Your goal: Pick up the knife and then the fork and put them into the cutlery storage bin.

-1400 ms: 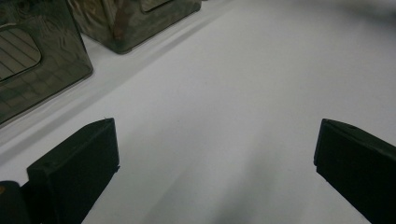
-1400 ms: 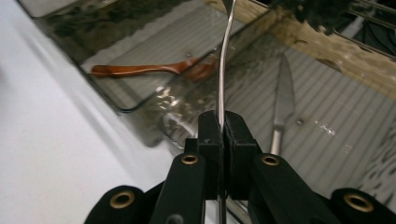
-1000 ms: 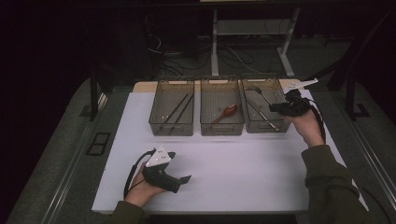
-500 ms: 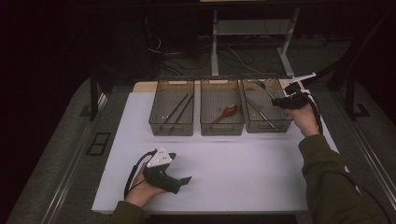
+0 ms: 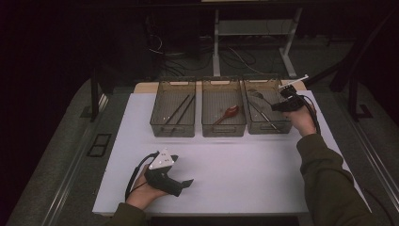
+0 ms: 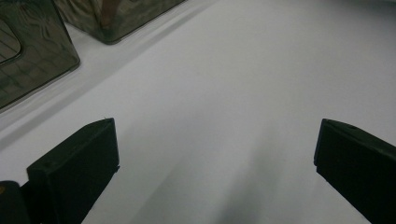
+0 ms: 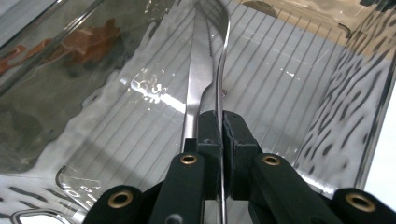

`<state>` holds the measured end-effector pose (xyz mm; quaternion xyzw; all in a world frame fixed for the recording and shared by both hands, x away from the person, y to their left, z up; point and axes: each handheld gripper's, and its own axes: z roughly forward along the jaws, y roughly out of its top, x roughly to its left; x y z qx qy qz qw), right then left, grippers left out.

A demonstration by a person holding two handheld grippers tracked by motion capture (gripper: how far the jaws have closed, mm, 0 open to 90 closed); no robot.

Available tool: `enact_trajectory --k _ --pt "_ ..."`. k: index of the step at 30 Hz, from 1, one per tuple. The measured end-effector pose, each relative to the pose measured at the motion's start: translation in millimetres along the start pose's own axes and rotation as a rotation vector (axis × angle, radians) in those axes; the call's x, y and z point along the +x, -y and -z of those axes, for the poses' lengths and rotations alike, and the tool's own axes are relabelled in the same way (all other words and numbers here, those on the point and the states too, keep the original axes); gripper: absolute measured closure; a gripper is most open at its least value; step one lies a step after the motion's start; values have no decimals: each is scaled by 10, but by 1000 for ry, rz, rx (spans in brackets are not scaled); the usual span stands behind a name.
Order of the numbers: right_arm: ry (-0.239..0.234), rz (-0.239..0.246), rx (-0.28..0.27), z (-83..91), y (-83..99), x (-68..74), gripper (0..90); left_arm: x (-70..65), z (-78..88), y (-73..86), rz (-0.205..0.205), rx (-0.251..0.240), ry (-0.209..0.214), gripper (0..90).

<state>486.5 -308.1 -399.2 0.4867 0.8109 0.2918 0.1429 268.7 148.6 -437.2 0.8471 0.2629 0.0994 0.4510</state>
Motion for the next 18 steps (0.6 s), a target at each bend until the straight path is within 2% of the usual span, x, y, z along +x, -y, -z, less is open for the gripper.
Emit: enact_trajectory --k 5,8,14,18 --pt "0 -1 -4 3 4 1 808 -4 1 0 0 2 1 0" --pt "9 -1 -26 33 -4 0 752 -5 2 -1 -1 3 2 0" --pt "-12 -31 -64 101 -8 -5 561 -5 1 0 -1 4 1 0" --pt "-50 -58 -94 165 2 -15 458 -5 3 -2 -2 3 0 0"
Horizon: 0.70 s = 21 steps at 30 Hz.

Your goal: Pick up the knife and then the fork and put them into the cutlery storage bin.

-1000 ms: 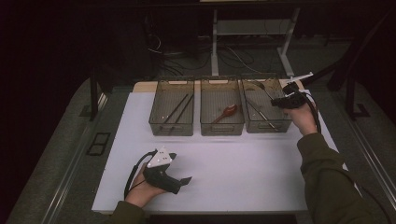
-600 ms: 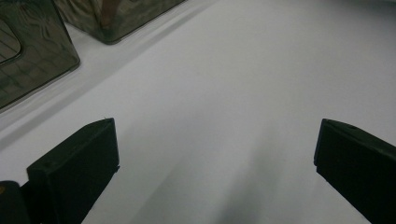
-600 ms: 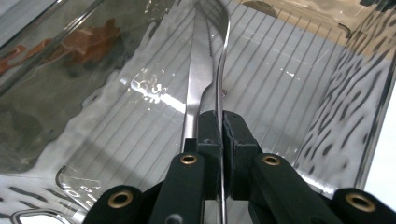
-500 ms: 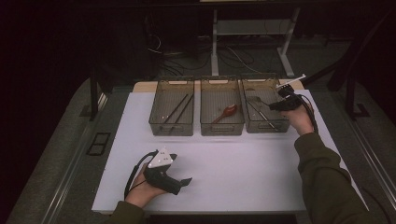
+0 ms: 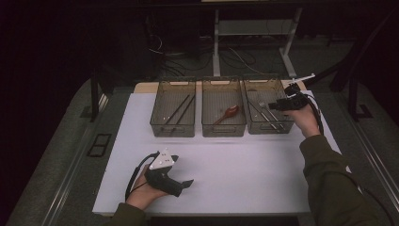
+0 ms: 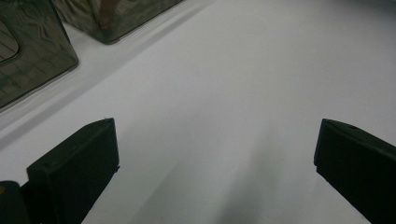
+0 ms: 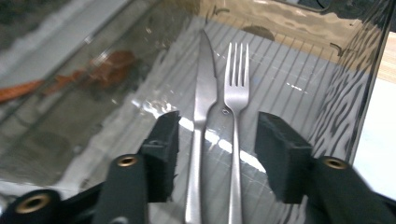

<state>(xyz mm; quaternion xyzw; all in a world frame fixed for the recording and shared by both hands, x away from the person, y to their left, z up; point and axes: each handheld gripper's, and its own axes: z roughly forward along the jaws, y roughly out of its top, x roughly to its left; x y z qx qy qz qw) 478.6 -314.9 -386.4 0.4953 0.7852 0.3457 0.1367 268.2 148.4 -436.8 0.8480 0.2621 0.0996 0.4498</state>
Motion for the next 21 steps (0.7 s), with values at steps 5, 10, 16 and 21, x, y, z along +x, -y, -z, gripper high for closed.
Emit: enact_trajectory --k 5,10,16,21 --pt "-30 -19 -31 98 -1 10 362 2 0 0 2 -1 0 0" --pt "-56 -24 -61 182 9 49 311 -3 -1 10 5 -1 1 0" --pt "-59 3 -83 247 12 132 292 -5 -3 5 4 -1 2 0" --pt "-84 19 -130 342 72 193 274 -3 2 4 4 -2 3 0"
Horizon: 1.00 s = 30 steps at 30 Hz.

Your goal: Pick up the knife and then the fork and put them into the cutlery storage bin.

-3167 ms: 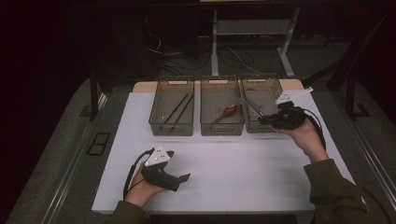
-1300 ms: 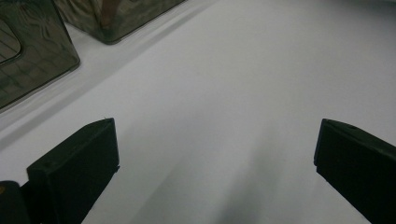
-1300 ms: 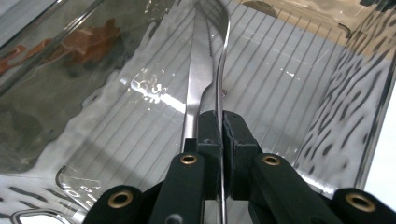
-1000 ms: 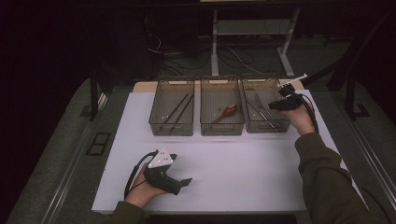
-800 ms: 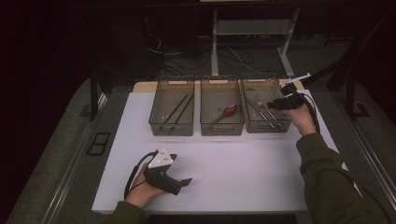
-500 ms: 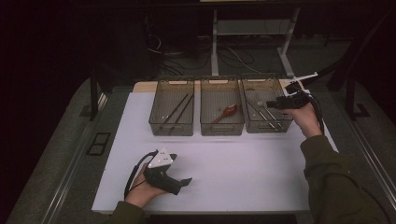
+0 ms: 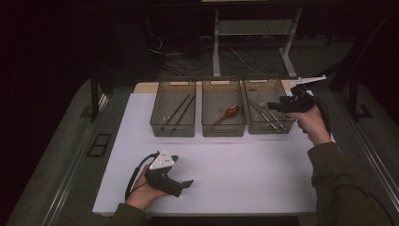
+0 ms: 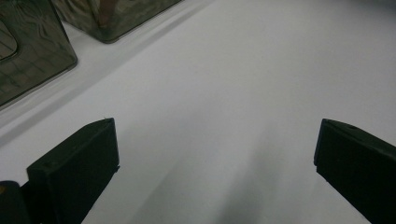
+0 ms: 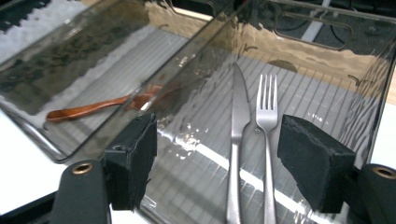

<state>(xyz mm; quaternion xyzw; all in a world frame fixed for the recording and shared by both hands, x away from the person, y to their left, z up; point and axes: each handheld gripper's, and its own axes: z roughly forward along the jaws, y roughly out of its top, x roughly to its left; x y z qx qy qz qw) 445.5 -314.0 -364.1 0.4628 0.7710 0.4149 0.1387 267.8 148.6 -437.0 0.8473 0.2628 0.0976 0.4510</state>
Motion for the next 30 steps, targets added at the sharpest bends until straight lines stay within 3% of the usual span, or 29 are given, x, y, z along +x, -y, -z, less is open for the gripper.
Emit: enact_trajectory --k 7,21,30 --pt "-41 9 -54 122 136 108 268 -1 -5 0 3 4 -7 0" --pt "-107 88 -112 253 447 413 195 0 -5 6 3 14 -17 0" --pt "-114 143 -124 286 620 631 179 3 5 1 8 12 -21 0"
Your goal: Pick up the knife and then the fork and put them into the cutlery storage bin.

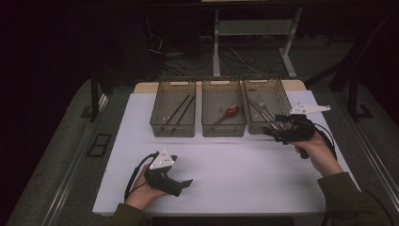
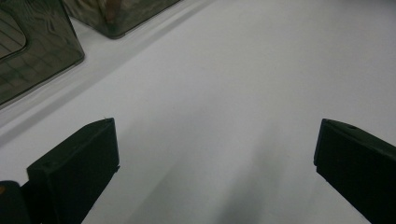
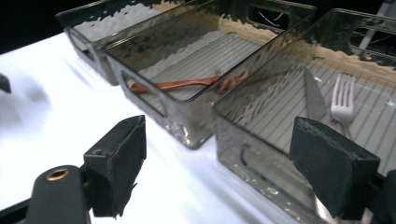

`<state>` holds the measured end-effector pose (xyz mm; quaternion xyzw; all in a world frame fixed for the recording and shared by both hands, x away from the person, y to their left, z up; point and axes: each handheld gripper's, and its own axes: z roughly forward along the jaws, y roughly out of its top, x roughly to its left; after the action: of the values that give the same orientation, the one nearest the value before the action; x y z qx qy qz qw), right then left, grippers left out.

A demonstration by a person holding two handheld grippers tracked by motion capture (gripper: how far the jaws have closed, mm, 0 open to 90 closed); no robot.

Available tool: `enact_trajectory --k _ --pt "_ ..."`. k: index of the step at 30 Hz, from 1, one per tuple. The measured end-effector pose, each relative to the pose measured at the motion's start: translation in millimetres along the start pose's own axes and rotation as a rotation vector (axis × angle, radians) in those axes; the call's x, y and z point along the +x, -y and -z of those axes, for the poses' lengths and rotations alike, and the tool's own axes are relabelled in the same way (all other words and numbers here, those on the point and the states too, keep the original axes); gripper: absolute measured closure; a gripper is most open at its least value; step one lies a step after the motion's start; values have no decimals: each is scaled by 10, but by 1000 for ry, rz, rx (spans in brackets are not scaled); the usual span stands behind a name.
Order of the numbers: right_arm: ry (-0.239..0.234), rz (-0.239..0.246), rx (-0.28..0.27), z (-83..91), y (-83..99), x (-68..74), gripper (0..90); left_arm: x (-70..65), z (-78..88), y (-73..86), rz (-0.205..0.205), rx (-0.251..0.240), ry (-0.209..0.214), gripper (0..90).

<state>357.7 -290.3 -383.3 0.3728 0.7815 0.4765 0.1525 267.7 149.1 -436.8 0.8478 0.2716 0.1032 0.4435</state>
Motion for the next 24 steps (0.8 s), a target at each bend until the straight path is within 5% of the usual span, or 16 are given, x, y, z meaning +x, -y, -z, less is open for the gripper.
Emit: enact_trajectory --k 11,24 --pt "15 20 -20 84 218 189 177 -2 3 -6 -3 -5 2 0" --pt "-35 14 -30 219 551 347 169 -3 7 -9 -1 -12 2 0"
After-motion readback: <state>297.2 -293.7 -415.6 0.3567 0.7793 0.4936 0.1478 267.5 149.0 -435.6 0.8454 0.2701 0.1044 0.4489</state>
